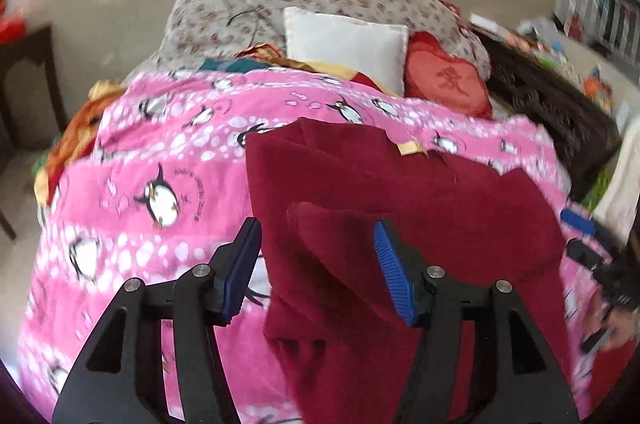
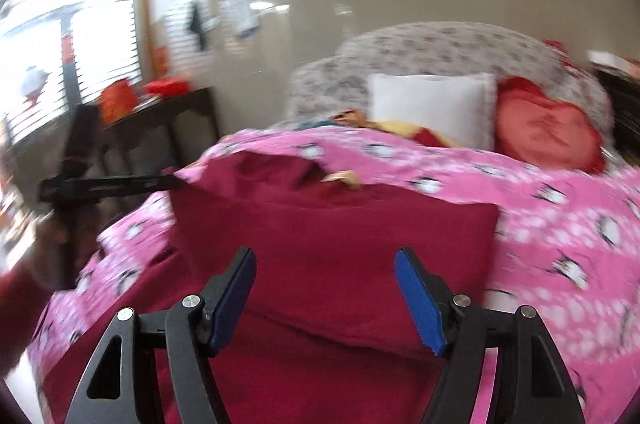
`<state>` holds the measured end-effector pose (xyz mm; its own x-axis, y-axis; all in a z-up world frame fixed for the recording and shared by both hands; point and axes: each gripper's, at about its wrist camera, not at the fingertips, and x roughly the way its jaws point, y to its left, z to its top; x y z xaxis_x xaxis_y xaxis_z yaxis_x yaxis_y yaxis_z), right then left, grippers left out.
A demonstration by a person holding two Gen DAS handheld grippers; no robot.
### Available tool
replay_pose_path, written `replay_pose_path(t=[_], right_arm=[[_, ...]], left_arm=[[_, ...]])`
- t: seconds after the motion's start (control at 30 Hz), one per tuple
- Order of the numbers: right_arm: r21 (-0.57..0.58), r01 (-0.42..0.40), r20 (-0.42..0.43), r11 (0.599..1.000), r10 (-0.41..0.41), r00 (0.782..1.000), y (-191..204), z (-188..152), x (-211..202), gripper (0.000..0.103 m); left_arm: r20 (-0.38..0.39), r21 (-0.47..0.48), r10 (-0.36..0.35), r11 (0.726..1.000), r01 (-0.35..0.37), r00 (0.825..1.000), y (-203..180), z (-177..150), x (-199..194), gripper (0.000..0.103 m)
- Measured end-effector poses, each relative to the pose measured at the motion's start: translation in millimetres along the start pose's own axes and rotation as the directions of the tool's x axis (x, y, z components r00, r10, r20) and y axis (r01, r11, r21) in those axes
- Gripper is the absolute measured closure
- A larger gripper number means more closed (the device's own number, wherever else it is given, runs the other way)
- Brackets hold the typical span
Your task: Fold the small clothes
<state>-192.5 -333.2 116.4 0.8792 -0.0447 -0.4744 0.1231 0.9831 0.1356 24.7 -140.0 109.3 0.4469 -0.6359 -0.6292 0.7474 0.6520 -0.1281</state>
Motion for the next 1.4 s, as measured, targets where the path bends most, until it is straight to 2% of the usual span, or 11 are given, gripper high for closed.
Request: replay_pose_path(t=[0.2, 0.33, 0.5, 0.57, 0.67, 0.7, 0.77, 0.83, 1.03, 1.23, 1.4], right_arm=[[-0.012, -0.145, -0.098, 0.989, 0.143, 0.985, 35.0, 30.8, 57.1, 0.033], [-0.155, -0.109, -0.230, 0.982, 0.071, 0.971, 44.5, 45.3, 120.0, 0.034], [-0.390, -0.163, -0.302, 0.906, 0.041, 0.953, 56.1, 49.2, 145.3, 0.034], [-0.440, -0.200, -0.353, 0.876, 0.037, 0.935, 57.1, 46.7, 158.5, 0.053], [-0.491, -0.220, -0.366, 0.843, 0.029, 0.930, 56.2, 38.7, 166.9, 0.064], [-0.488, -0.223, -0.364, 0.844, 0.035, 0.931, 53.7, 39.5, 167.6, 0.067], [-0.447, -0.220, -0.355, 0.867, 0.053, 0.933, 46.2, 45.5, 164.7, 0.096], [-0.414, -0.202, -0.322, 0.887, 0.065, 0.944, 40.3, 53.4, 156.6, 0.099], [-0.329, -0.053, -0.156, 0.943, 0.001, 0.988, 25.5, 78.9, 130.1, 0.099], [-0.310, 0.047, -0.226, 0.950, -0.122, 0.966, 31.2, 66.9, 168.4, 0.091], [-0.229, 0.066, -0.157, 0.971, -0.104, 0.982, 12.1, 65.1, 96.6, 0.073]], left_arm=[[-0.004, 0.137, -0.031, 0.990, 0.032, 0.999, -4.3, 4.0, 16.8, 0.044], [-0.035, 0.183, -0.050, 0.982, 0.056, 0.998, -10.1, 3.7, 30.7, 0.044], [-0.026, 0.308, -0.039, 0.950, 0.045, 0.999, -23.4, 2.0, 34.9, 0.044], [-0.038, 0.322, -0.030, 0.946, 0.041, 0.999, -23.8, 1.4, 40.2, 0.044], [-0.060, 0.304, -0.040, 0.951, 0.057, 0.997, -22.2, 0.0, 46.1, 0.044], [-0.063, 0.299, -0.041, 0.953, 0.058, 0.997, -21.7, -0.7, 47.1, 0.044], [-0.068, 0.300, -0.039, 0.952, 0.057, 0.997, -23.8, -1.7, 46.3, 0.045], [-0.066, 0.294, -0.041, 0.954, 0.059, 0.997, -25.5, 0.2, 39.7, 0.055], [-0.037, 0.184, -0.048, 0.982, 0.054, 0.998, -19.3, 27.2, 3.9, 0.061], [-0.091, 0.036, 0.097, 0.995, -0.094, 0.991, 8.6, 30.5, 22.2, 0.061], [-0.035, 0.098, 0.089, 0.992, -0.085, 0.995, -6.7, 14.1, 3.1, 0.060]])
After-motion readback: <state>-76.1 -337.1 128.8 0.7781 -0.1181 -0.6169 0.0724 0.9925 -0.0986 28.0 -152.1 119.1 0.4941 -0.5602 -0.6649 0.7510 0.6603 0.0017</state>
